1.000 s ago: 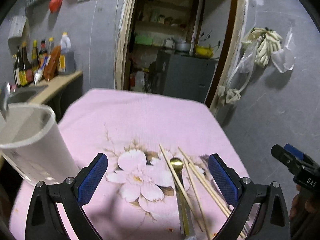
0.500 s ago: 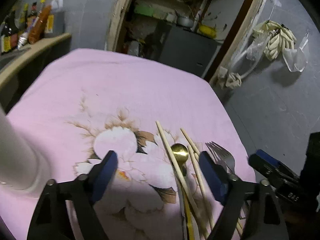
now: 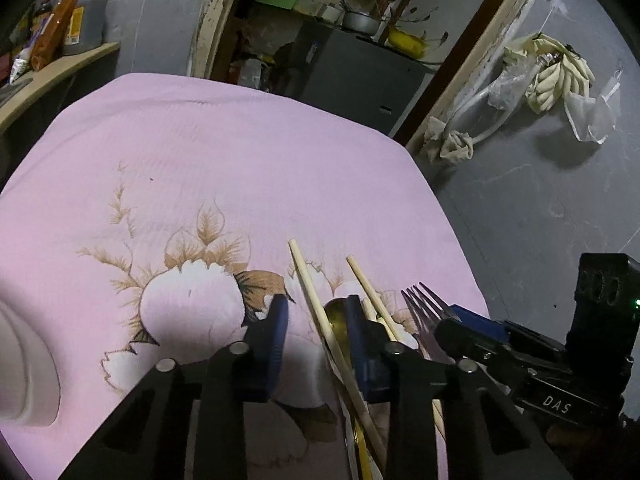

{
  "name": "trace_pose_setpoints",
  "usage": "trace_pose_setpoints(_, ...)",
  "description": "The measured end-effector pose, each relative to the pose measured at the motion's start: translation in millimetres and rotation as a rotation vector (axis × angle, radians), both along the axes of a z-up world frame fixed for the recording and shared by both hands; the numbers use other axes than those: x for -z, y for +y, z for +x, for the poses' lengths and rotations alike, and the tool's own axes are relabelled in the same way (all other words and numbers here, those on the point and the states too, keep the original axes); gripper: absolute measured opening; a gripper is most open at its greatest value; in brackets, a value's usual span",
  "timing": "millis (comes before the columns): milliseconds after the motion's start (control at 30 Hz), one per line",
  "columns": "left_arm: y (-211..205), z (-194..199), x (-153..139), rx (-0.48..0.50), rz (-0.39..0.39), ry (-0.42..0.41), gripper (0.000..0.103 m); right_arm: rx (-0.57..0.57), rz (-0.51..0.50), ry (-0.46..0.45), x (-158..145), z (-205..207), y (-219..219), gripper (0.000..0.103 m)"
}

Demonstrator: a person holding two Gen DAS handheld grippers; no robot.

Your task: Organize utensils

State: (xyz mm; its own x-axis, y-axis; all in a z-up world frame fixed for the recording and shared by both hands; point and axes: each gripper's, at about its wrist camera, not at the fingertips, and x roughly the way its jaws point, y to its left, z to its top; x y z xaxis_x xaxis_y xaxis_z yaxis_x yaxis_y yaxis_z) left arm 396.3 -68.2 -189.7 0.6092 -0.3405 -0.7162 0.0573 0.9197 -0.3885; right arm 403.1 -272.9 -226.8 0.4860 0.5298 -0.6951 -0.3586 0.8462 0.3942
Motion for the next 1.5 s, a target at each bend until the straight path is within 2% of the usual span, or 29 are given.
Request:
trace_pose_setpoints(100,-2.7,6.1,1.7,0.017,0.002,0.025,0.021,-0.024,-0.008,0.010,0.1,3.3,5.4,0.023)
trace_pose_setpoints(233,-2.4,15.1,3.5,0.016,-0.033,0.055,0.014,-0.026,0.005,0.042,1.6,8.5,7.4,0.023)
trace_pose_setpoints(467,5.7,30.0,9.1,-0.001,-0.142,0.132,0.012,0.031,0.092,0.151,10.1,26.3,7.8,0.022)
trace_pose_setpoints(533,7.2,36.4,10.4,-0.007,-0.164,0.162,0.013,0.054,0.082,0.175,12.4,28.9,11.3,0.017)
trace_pose_setpoints(633,5.2,45.2,11.6,-0.004,-0.150,0.189,0.010,0.079,0.082,0.192,14.1,28.6,15.0,0.012)
trace_pose_setpoints(867,3.8,42.6,8.5,-0.014,-0.146,0.215,0.005,0.155,0.127,0.186,2.1,12.4,12.6,0.008)
trace_pose_setpoints(1133,25.2,8.5,-20.0,-0.028,-0.195,0.134,0.005,0.275,0.164,0.102,-35.8,-25.6,5.2,0.003)
trace_pose_setpoints(1233,32.5,-7.8,-41.6,-0.022,-0.195,0.076,0.005,0.331,0.161,0.065,-52.6,-45.6,3.6,0.003)
trace_pose_setpoints(1333,41.9,-26.0,-71.3,-0.020,-0.173,-0.017,0.005,0.380,0.153,0.006,-71.2,-68.1,3.6,0.003)
trace_pose_setpoints(1500,65.4,-45.5,-114.5,-0.039,-0.167,-0.129,0.005,0.428,0.113,-0.082,-103.1,-95.5,18.6,0.002)
